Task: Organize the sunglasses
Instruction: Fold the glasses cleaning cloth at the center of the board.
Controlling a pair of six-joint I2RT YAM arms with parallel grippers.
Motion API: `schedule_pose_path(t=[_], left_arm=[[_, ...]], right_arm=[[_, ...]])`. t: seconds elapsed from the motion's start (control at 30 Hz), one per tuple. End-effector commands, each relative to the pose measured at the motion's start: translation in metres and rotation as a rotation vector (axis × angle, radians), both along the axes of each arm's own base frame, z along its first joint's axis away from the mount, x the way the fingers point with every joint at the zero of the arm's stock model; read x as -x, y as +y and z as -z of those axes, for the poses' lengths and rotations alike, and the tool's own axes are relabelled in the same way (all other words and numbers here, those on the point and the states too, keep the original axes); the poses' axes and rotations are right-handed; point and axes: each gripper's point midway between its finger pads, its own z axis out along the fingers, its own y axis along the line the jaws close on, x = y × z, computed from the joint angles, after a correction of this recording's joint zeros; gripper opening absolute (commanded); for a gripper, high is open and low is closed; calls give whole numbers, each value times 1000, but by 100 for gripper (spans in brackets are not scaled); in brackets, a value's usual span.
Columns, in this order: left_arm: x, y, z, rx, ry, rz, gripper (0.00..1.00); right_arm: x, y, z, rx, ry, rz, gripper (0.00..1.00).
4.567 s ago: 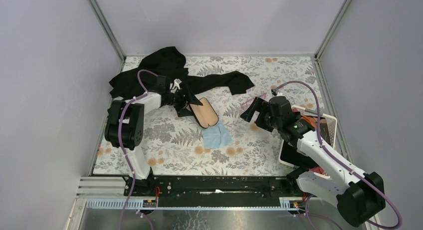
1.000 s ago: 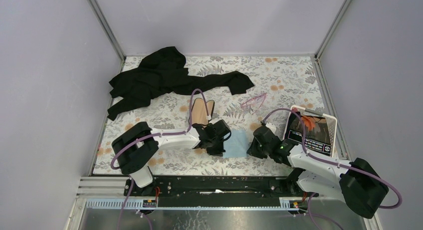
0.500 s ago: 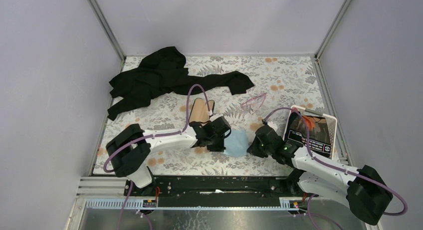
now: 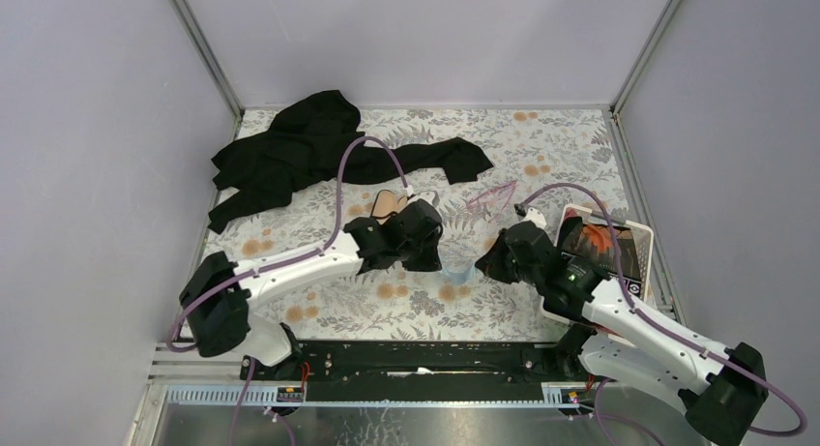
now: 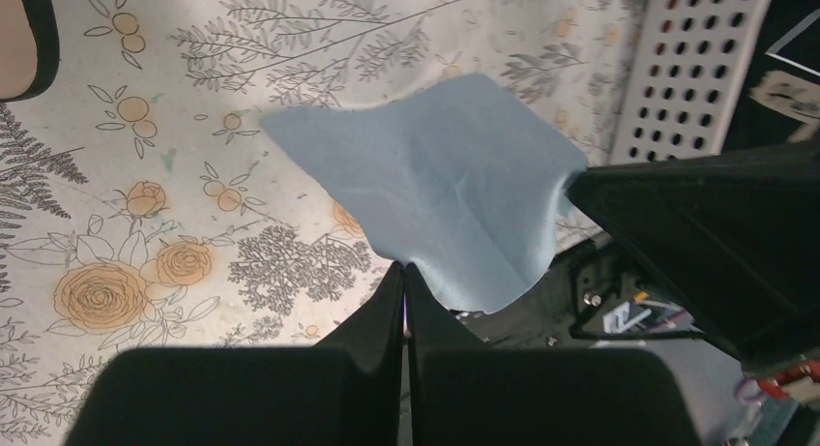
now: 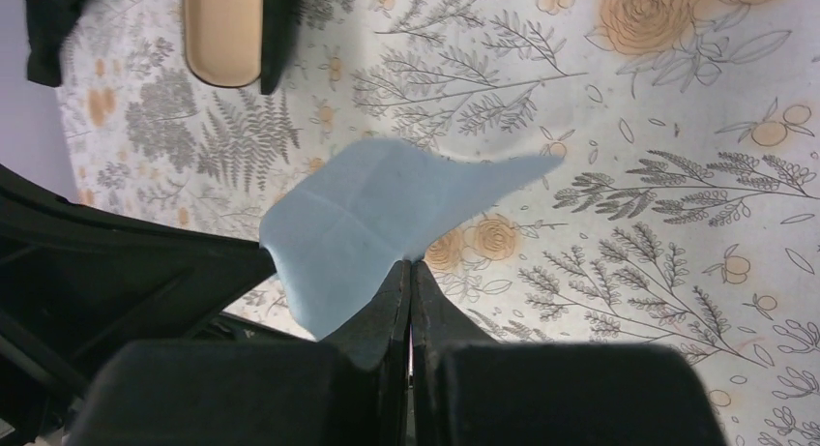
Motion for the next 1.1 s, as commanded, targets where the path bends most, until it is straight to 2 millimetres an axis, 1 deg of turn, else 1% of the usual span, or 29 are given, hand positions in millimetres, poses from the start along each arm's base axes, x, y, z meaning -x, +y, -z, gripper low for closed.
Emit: schedule_pose_path(t=[0.0, 0.1, 0.2, 0.3, 0.4, 0.47, 0.53, 0.63, 0.73, 0.83, 0.9, 1.0, 1.07], left_arm=[[5, 4, -35, 48, -37, 41, 0], [9, 9, -50, 84, -52, 30, 0], [13, 14, -58, 111, -57, 20, 0], [17, 18, -58, 118, -50, 12, 0], [17, 22, -45, 87, -31, -4, 0], [16, 23, -32, 47, -4, -20, 0], [12, 24, -22, -4, 20, -28, 0], [-5, 20, -14, -41, 6, -28, 0], [-33, 18, -12, -40, -11, -21, 0], [-66, 16, -19, -33, -69, -12, 0], [-90, 13, -29, -20, -103, -14, 0], [-110, 6, -38, 5, -126, 0, 0], [-119, 4, -43, 16, -142, -1, 0]], right_arm=[[2, 1, -34, -25, -27, -9, 0], [4, 0, -45, -39, -33, -8, 0], [10, -4, -43, -33, -20, -10, 0], [17, -5, -37, -46, 8, -18, 0], [21, -6, -29, -57, 27, -11, 0], [19, -9, -23, -47, 27, 13, 0], [14, -12, -22, -25, 15, 34, 0], [2, -18, -24, 22, -25, 67, 0], [-17, -18, -30, 77, -87, 77, 0], [-41, -15, -30, 130, -126, 71, 0], [-59, -14, -35, 134, -146, 78, 0], [-85, -12, -49, 116, -192, 94, 0], [-95, -9, -52, 122, -201, 93, 0]])
